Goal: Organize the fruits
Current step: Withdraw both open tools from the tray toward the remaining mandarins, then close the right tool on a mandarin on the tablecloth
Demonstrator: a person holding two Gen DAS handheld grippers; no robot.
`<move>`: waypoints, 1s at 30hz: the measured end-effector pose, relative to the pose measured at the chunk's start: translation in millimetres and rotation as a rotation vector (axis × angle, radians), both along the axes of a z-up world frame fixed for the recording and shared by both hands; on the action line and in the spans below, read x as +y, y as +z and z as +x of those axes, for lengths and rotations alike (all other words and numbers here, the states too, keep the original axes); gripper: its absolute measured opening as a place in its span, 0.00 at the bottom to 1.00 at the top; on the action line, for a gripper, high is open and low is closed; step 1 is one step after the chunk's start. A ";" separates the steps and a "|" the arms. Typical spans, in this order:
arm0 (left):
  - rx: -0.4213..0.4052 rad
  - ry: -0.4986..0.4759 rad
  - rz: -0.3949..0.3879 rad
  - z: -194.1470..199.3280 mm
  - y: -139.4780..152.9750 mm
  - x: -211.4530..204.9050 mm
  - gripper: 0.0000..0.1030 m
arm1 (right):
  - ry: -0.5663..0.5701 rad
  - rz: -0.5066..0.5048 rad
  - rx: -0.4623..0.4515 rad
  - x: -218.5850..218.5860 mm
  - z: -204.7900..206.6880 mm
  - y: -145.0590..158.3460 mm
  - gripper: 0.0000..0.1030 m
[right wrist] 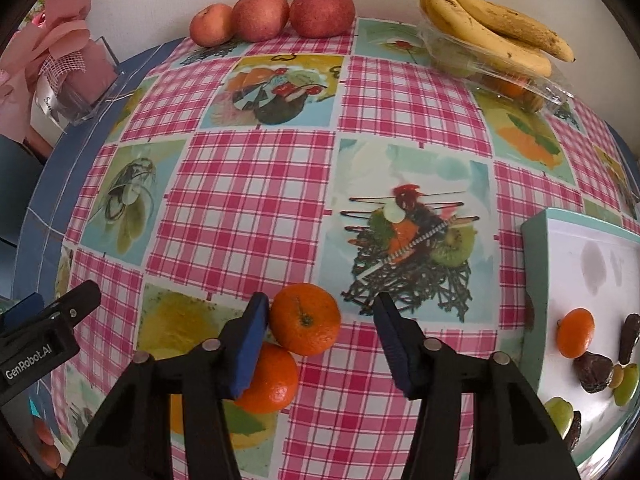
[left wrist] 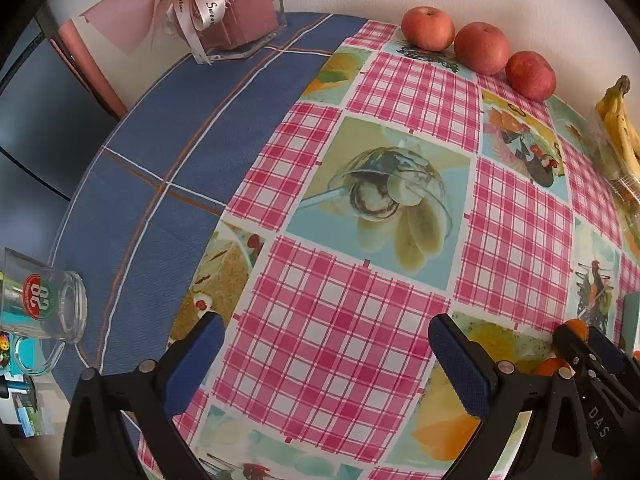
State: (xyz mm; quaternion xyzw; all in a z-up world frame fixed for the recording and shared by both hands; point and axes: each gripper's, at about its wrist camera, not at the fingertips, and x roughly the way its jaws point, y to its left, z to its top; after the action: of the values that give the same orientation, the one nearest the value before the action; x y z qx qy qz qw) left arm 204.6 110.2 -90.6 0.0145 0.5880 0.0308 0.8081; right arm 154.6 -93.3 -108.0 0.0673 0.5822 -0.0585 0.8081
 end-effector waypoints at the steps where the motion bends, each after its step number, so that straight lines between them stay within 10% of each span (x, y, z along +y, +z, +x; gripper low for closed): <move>1: -0.001 0.001 0.001 -0.3 0.2 0.3 1.00 | 0.002 0.001 -0.001 0.9 -0.7 0.5 0.47; 20: -0.023 -0.037 -0.012 -5.9 16.6 -14.7 1.00 | -0.006 0.023 -0.018 -14.5 -8.6 21.2 0.37; 30: -0.032 -0.111 -0.162 -16.0 31.5 -46.0 0.99 | -0.065 0.018 -0.050 -51.1 -28.9 48.4 0.37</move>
State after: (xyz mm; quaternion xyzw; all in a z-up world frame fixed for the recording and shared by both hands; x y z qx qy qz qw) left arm 188.5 64.2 -59.0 -0.0189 0.5740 -0.0617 0.8163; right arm 125.7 -144.3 -59.6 0.0949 0.5597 -0.0776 0.8196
